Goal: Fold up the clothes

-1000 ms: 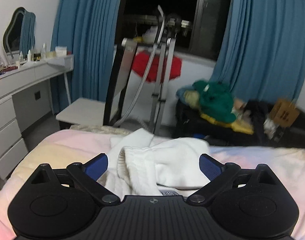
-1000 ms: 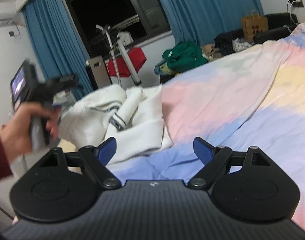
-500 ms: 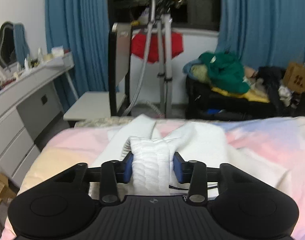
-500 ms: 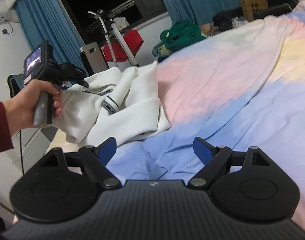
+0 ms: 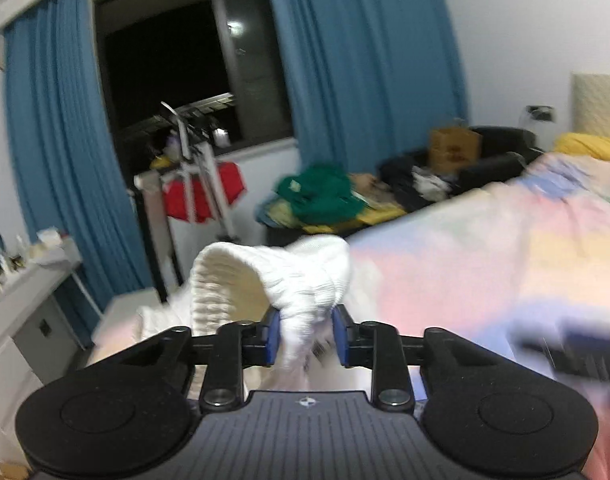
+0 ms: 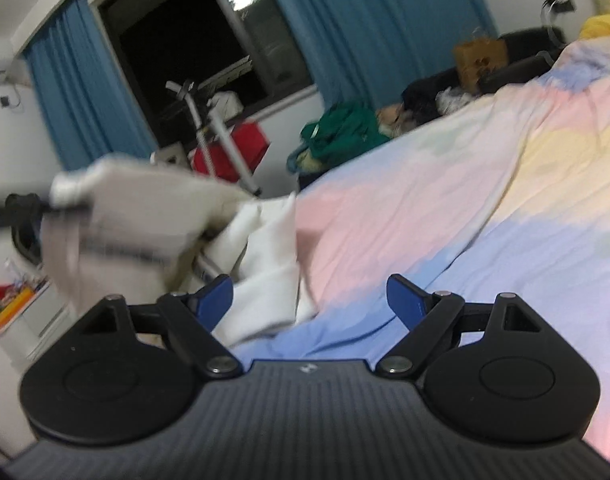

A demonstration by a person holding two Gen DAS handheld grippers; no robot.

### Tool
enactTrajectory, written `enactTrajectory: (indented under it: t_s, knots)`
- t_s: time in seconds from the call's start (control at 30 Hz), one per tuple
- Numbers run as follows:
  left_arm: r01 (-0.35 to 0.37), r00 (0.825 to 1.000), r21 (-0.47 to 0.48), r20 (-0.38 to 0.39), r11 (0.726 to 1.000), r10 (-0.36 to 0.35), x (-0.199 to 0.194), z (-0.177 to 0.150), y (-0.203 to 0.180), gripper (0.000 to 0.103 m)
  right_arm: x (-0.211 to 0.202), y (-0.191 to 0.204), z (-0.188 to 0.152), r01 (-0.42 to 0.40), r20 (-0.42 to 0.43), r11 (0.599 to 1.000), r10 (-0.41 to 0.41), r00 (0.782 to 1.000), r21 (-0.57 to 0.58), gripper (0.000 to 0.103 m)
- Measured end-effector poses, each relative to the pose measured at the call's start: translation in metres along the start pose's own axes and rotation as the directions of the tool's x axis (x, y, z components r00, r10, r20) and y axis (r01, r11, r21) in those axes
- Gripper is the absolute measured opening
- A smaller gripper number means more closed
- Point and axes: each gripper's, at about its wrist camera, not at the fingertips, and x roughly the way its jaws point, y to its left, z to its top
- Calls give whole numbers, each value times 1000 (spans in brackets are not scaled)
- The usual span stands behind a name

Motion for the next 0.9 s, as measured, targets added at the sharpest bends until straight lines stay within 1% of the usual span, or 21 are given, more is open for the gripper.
enactTrajectory:
  t_s: [0.07, 0.13, 0.17, 0.27, 0.33, 0.37, 0.4, 0.43, 0.47, 0.5, 0.53, 0.63, 0.67, 0.7, 0.73, 0.8, 0.9]
  knots:
    - [48, 998, -5, -29, 999, -48, -21, -33, -14, 6, -9, 3, 2, -13, 23, 1000, 13, 1000, -4, 86]
    - [75, 997, 34, -23, 997, -74, -35, -65, -28, 7, -10, 6, 1, -45, 7, 999, 45, 999, -1, 86]
    - [87, 996, 50, -37, 995, -85, -36, -76, -32, 8, -10, 7, 0, -61, -1, 998, 61, 998, 1, 86]
    - [114, 985, 3, -134, 993, -112, -34, -97, -36, 9, -9, 10, -2, -108, -34, 994, 109, 994, 12, 86]
    - [114, 986, -34, -121, 993, -118, -39, -101, -29, 19, 1, 8, -6, -134, -100, 990, 138, 985, 48, 86]
    - [100, 989, -47, -106, 994, -104, -43, -102, -25, 22, 7, 7, -9, -146, -132, 987, 153, 979, 67, 86]
    - [86, 991, -62, -97, 994, -92, -43, -100, -16, 28, 12, 7, -11, -157, -164, 984, 169, 972, 85, 86]
    - [79, 991, -89, -97, 993, -87, -41, -98, -7, 33, 18, 5, -13, -164, -193, 980, 183, 964, 110, 86]
    - [72, 992, -115, -98, 991, -84, -39, -96, 3, 36, 25, 2, -16, -165, -216, 975, 194, 957, 147, 86]
    - [65, 992, -142, -99, 988, -80, -37, -93, 12, 40, 33, -2, -17, -168, -234, 968, 210, 949, 187, 86]
    - [46, 992, -163, -107, 986, -64, -35, -91, 21, 45, 41, -6, -19, -169, -252, 959, 226, 941, 227, 87]
    - [-13, 992, -215, -126, 976, -15, -31, -87, 48, 54, 68, -14, -23, -193, -285, 920, 297, 911, 341, 87]
    - [-30, 992, -225, -125, 974, 1, -30, -87, 54, 58, 76, -12, -25, -196, -297, 921, 301, 906, 337, 87]
    - [-53, 992, -232, -127, 971, 24, -31, -89, 59, 67, 84, -10, -28, -199, -308, 922, 306, 901, 333, 87]
    - [-76, 991, -240, -129, 968, 46, -31, -90, 63, 73, 91, -8, -30, -203, -319, 922, 310, 895, 329, 87]
    - [-122, 987, -254, -134, 959, 90, -32, -93, 72, 76, 106, -4, -35, -209, -342, 924, 319, 884, 321, 87]
    - [-145, 983, -278, -150, 950, 107, -26, -95, 78, 76, 129, 1, -43, -220, -375, 925, 331, 866, 309, 88]
